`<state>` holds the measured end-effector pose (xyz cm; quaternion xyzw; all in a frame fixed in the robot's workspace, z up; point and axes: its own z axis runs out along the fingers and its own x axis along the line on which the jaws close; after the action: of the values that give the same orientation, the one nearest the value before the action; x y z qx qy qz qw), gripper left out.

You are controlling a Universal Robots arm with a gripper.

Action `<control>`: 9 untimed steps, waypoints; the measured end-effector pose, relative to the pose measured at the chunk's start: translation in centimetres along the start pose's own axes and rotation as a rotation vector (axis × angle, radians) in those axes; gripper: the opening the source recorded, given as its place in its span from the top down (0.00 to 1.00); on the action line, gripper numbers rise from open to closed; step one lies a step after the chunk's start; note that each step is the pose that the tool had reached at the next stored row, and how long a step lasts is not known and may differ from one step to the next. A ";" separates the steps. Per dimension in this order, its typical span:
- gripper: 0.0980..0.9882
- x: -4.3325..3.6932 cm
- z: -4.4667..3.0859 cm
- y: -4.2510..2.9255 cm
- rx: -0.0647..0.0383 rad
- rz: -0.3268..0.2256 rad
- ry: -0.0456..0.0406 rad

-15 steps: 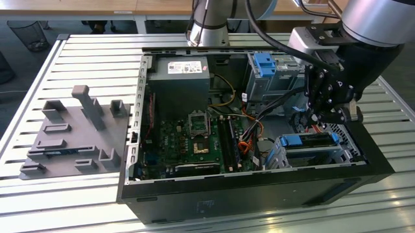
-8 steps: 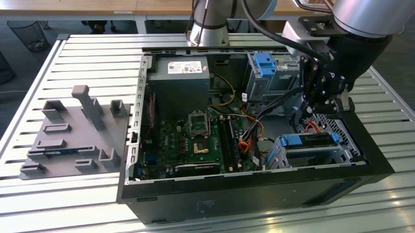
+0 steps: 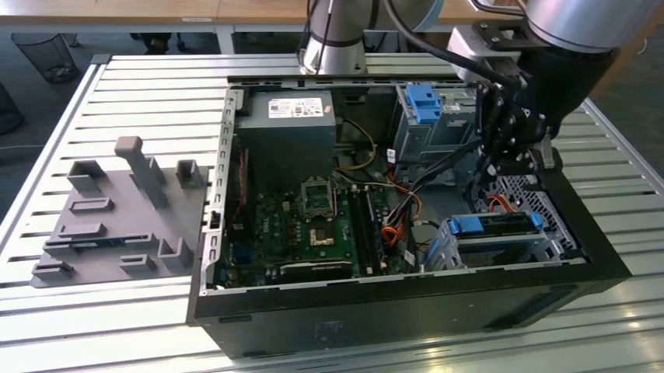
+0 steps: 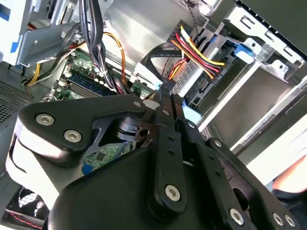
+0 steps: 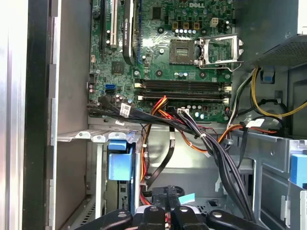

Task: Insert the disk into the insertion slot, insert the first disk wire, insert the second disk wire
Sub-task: 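Insert the second disk wire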

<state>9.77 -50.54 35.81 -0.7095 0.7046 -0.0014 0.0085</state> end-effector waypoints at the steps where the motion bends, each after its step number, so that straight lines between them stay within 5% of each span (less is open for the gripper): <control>1: 0.92 -0.06 0.00 0.00 0.000 0.000 0.0000; 4: 0.77 -0.26 0.13 0.10 0.000 0.000 0.0003; 9: 0.77 -0.34 0.66 0.11 0.000 0.000 0.0100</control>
<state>9.66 -50.20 35.15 -0.7096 0.7046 -0.0051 0.0050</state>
